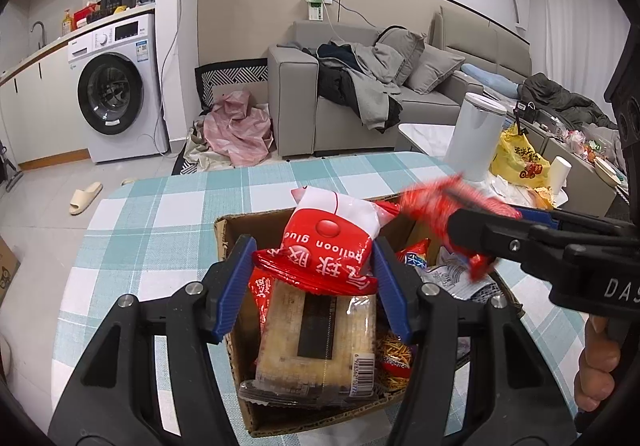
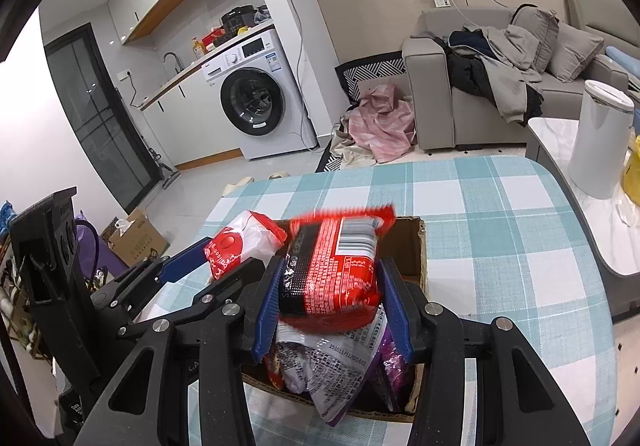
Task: Organize snacks
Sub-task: 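Lower both snacks into the box and open both tools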
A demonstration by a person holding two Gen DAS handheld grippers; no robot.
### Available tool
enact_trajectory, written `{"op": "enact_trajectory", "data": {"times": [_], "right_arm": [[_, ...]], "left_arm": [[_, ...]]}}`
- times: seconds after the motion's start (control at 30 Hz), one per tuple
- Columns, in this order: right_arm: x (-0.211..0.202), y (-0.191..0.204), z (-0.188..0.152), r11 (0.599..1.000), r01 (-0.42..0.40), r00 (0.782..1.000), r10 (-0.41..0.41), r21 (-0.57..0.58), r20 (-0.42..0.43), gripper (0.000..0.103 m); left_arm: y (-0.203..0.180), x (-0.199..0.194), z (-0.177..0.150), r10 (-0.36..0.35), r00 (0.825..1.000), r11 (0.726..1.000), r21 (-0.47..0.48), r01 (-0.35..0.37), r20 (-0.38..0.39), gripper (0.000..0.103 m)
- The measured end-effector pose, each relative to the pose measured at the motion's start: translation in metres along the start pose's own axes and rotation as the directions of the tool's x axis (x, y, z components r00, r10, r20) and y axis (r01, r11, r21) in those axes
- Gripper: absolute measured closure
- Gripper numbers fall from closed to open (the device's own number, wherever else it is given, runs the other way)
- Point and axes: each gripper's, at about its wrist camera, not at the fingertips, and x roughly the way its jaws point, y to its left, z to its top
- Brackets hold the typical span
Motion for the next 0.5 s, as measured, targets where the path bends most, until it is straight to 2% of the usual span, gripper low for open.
{"op": "enact_trajectory", "data": {"times": [0.07, 0.17, 0.3, 0.5], "right_arm": [[0.0, 0.001, 0.0, 1.0, 0.002, 1.0, -0.002, 0.002, -0.002, 0.052], [-0.003, 0.001, -0.001, 1.0, 0.009, 1.0, -0.009, -0.008, 0.006, 0.052], [-0.009, 0.0, -0.004, 0.999, 0.027, 1.0, -0.026, -0.026, 0.008, 0.051], [-0.017, -0.005, -0.01, 0.998, 0.05, 0.999, -0.05, -0.045, 0.017, 0.038]], "left_arm": [[-0.001, 0.001, 0.0, 0.004, 1.0, 1.0, 0.004, -0.004, -0.004, 0.047], [-0.001, 0.0, -0.002, 0.003, 1.0, 1.0, 0.01, -0.002, -0.007, 0.043], [0.0, -0.005, -0.004, -0.01, 1.0, 1.0, 0.002, 0.01, 0.002, 0.023], [0.008, -0.019, -0.012, -0.013, 1.0, 1.0, -0.015, 0.014, 0.01, 0.014]]}}
